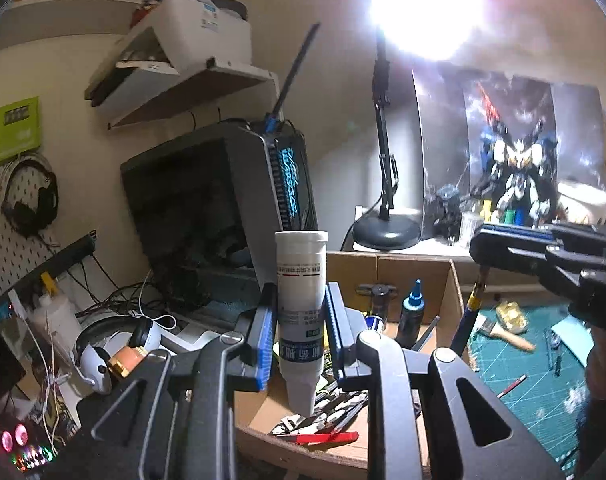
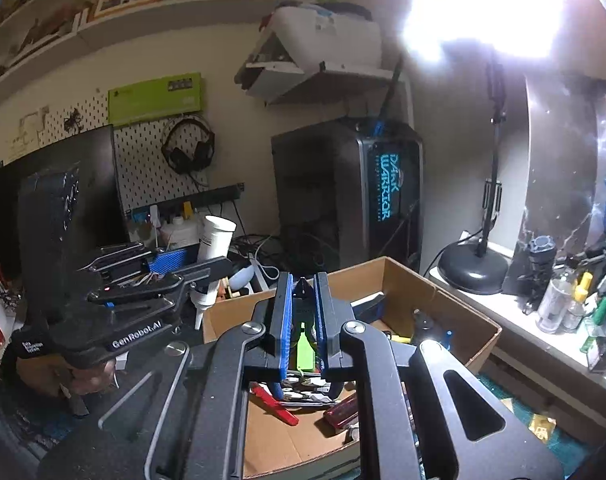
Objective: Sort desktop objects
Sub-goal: 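Lower the pliers into the box and open the right tool while the left tool lowers the tube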
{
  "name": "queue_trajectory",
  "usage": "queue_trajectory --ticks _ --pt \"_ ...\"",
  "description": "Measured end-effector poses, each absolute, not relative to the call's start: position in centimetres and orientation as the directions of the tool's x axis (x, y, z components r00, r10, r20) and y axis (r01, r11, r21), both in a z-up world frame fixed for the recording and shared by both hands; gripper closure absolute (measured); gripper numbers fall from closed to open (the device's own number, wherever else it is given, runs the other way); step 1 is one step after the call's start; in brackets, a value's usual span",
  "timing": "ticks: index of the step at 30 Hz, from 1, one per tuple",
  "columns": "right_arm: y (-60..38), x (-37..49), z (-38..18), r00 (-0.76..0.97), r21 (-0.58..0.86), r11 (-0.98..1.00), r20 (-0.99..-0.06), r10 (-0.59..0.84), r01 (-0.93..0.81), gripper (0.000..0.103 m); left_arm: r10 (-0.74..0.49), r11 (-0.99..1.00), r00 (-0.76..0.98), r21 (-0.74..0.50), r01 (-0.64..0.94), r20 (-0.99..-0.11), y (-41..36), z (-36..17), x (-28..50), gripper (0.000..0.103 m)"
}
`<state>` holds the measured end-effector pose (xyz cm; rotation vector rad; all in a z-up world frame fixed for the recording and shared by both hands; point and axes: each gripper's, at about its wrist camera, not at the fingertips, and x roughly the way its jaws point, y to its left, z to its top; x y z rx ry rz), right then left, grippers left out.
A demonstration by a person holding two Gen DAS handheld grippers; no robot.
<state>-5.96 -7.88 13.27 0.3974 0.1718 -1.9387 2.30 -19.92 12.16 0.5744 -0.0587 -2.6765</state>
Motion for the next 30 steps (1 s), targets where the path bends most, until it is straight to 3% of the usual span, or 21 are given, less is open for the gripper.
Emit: queue_trajectory --ticks 15,30 --pt "-11.8 -13.2 9.5 -0.321 0.129 -0.436 -0.5 -0.804 0.891 0.093 -0.319 -0.947 -0.716 0.183 0.263 -0.621 -23.8 7.2 -7.9 0.08" --pt "-15.3 -18.3 4.9 -0.305 0.128 -0.483 -0.631 -0.714 0.866 0.093 -0.4 -0.914 -0.593 0.351 0.203 -0.699 -24.2 4.4 -13.8 0.08"
